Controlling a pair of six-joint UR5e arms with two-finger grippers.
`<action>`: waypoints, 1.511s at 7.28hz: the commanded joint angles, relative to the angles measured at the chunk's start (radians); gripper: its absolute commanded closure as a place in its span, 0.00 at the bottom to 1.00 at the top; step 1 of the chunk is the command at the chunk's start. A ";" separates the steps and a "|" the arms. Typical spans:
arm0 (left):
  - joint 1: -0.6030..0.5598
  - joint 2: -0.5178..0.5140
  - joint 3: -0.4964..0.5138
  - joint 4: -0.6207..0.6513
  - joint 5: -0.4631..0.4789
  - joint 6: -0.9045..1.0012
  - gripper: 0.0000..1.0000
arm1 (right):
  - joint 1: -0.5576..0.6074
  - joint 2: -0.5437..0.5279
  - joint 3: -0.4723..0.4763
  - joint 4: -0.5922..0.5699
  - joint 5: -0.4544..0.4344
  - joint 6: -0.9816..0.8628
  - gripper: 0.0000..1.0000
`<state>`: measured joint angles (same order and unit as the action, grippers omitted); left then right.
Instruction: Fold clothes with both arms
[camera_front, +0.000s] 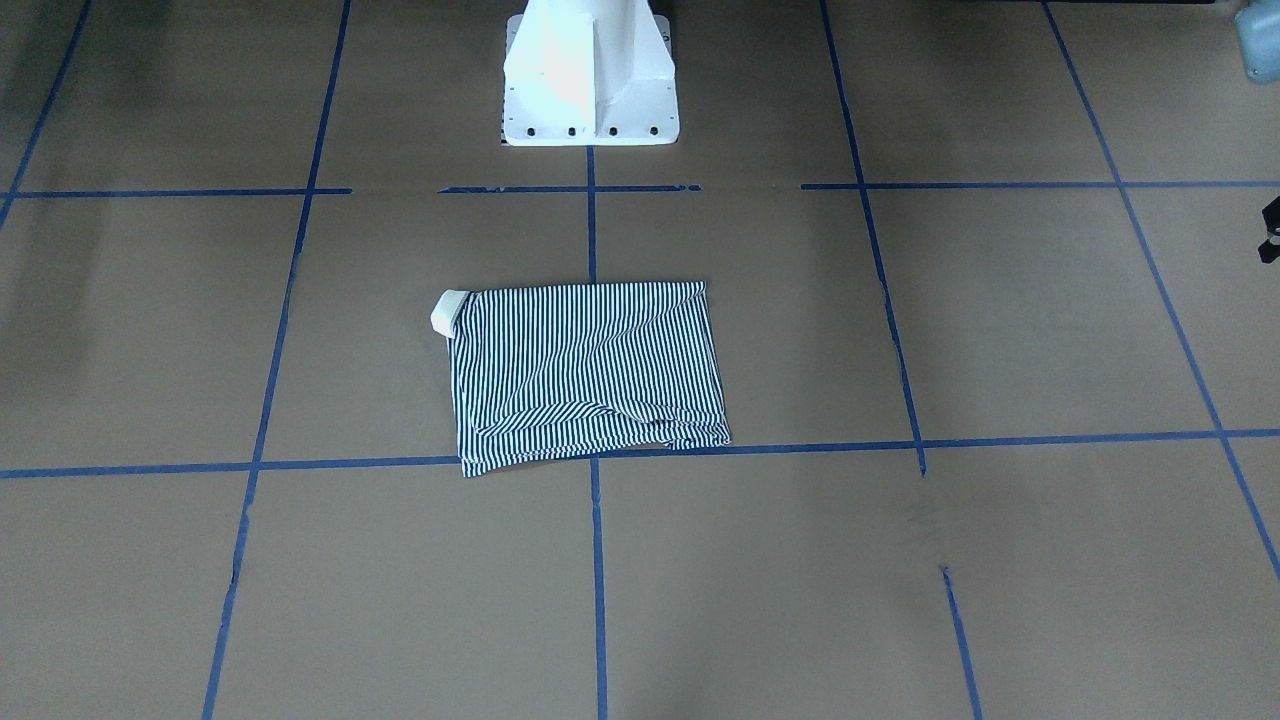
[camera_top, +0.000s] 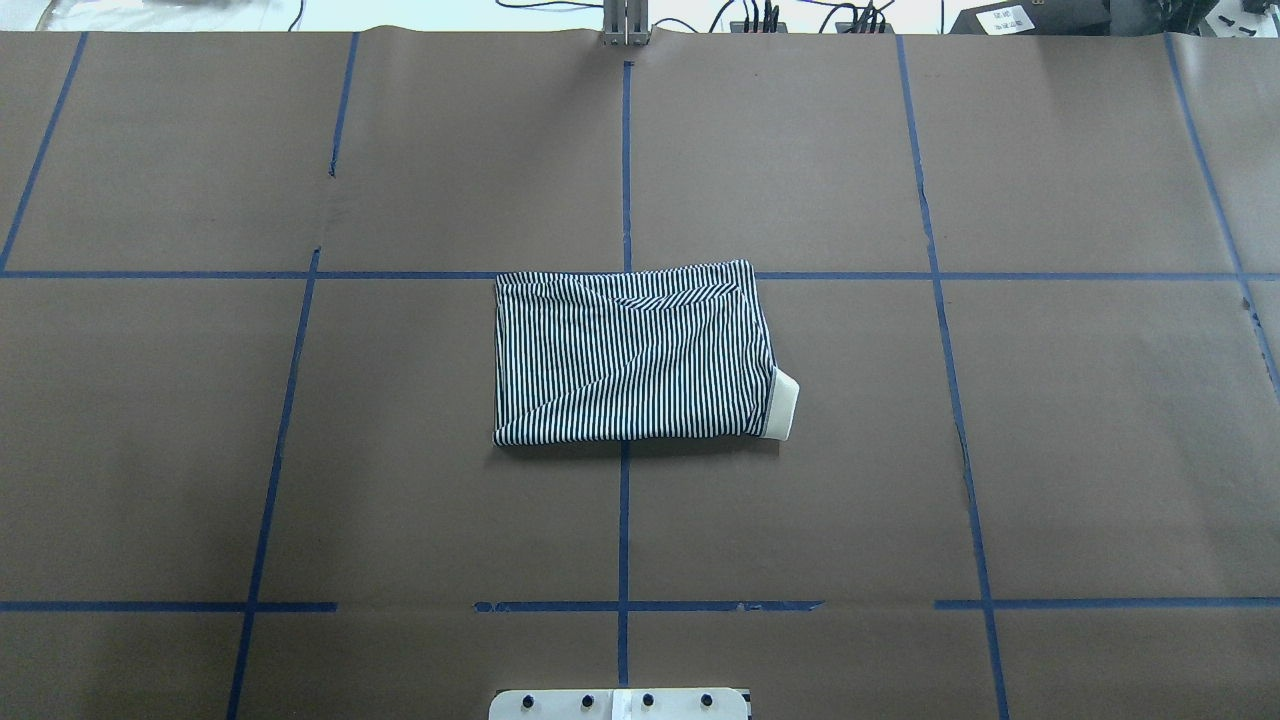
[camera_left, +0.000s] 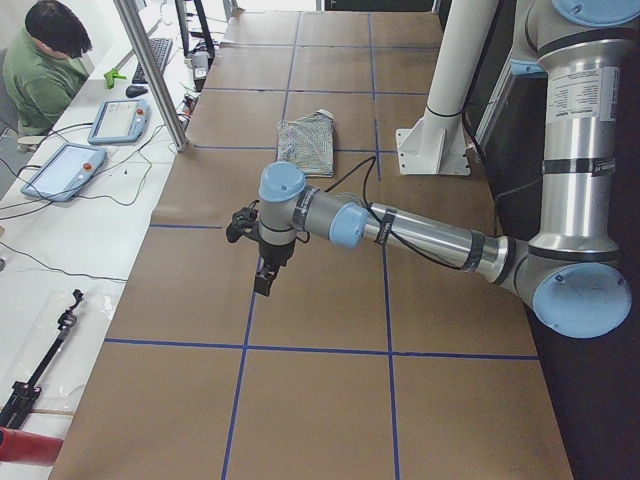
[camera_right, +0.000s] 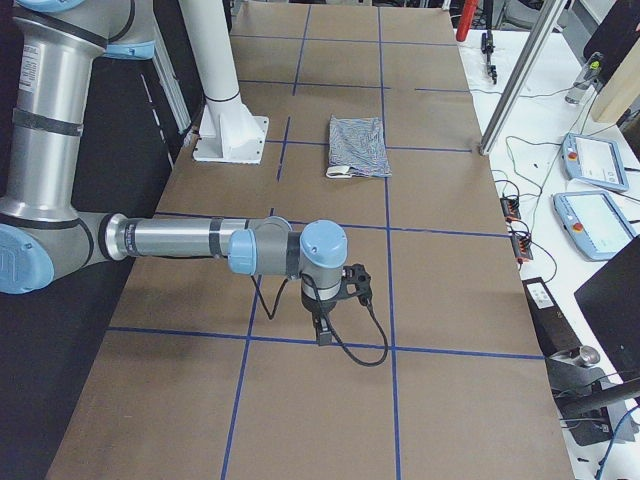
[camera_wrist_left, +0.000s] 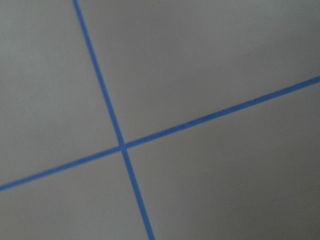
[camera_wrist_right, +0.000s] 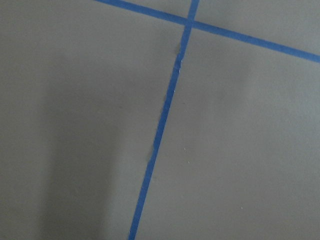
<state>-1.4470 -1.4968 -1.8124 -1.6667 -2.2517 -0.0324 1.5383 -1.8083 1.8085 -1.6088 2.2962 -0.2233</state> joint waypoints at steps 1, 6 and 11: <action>-0.055 0.019 0.054 0.013 -0.151 -0.006 0.00 | 0.003 0.003 -0.104 0.067 0.052 0.004 0.00; -0.067 0.020 0.129 0.005 -0.180 -0.006 0.00 | 0.003 0.003 -0.101 0.082 0.049 -0.014 0.00; -0.065 0.036 0.130 0.013 -0.169 -0.004 0.00 | 0.006 0.003 -0.094 0.078 0.062 0.027 0.00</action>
<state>-1.5099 -1.4655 -1.6887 -1.6583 -2.4164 -0.0363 1.5427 -1.8054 1.7134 -1.5291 2.3543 -0.2160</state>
